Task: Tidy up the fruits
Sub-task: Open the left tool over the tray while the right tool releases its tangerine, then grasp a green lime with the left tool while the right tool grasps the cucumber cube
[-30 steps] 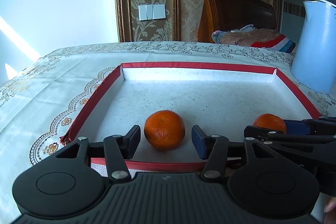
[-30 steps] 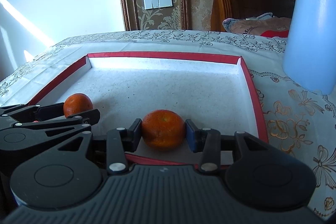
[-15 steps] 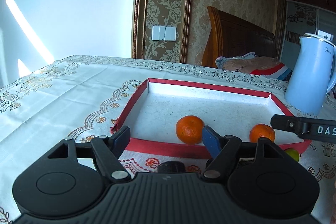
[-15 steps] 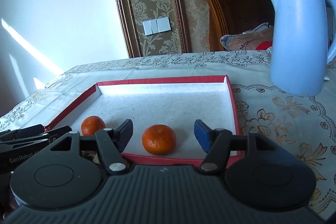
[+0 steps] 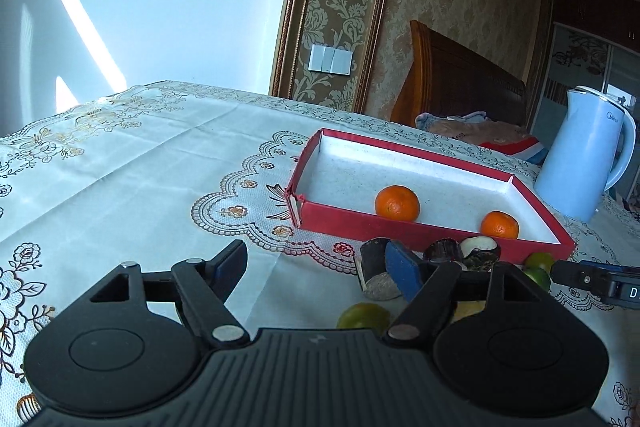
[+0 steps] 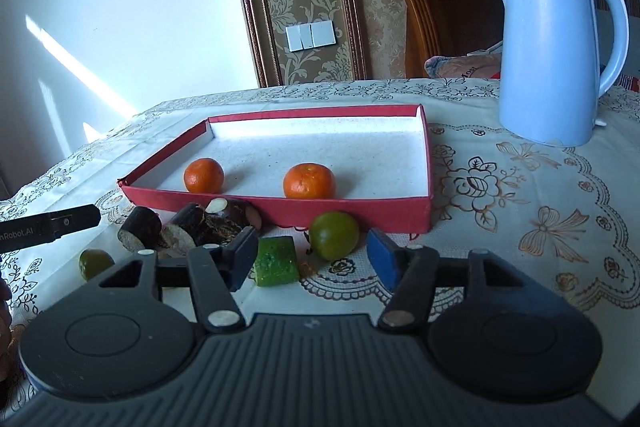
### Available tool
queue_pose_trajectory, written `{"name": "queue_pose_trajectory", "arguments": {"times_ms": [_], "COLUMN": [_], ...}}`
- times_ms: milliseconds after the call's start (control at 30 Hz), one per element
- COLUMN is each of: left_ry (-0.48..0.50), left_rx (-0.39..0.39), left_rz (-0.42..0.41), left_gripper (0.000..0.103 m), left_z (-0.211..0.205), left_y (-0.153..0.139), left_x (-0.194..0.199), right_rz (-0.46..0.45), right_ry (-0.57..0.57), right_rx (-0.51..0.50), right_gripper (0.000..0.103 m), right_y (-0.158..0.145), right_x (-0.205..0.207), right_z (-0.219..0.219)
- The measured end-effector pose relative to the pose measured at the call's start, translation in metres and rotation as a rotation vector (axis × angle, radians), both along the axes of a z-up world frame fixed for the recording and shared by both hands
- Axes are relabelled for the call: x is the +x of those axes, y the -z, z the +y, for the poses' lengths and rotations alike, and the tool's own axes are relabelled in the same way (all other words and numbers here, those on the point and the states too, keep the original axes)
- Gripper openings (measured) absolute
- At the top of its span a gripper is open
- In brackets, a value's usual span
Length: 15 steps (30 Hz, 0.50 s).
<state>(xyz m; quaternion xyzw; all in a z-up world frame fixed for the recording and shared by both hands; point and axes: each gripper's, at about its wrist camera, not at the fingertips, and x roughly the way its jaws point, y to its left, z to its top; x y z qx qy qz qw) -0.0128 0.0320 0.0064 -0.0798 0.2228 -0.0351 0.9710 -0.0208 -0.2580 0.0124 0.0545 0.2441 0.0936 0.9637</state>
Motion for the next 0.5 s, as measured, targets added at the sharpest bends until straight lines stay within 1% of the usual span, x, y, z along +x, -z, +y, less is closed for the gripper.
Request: {"name": "queue_pose_trajectory", "arguments": {"times_ms": [67,133,300,400,500], "left_ry": [-0.003,0.005,0.023,0.026,0.023], "left_rx": [-0.002,-0.001,0.006,-0.016,-0.054], "left_rz": [0.013,0.029,0.04,0.04,0.063], "left_gripper": [0.076,0.076,0.076,0.076,0.076], "left_z": [0.002,0.004,0.007,0.013,0.019], "left_y": [0.002,0.003,0.004,0.005,0.007], "left_x": [-0.002,-0.003,-0.01,-0.014,-0.011], "right_rz": [0.024,0.052,0.059,0.054,0.065], "right_ry": [-0.017,-0.036,-0.067,-0.077,-0.085], "right_rx": [-0.018,-0.042,-0.068,-0.063,-0.055], "right_gripper": [0.048,0.049,0.049,0.049,0.049], "right_y": [0.002,0.005,0.004,0.003,0.005], "right_x": [0.003,0.006,0.009,0.006,0.007], "right_z": [0.004,0.009,0.02,0.022,0.022]}}
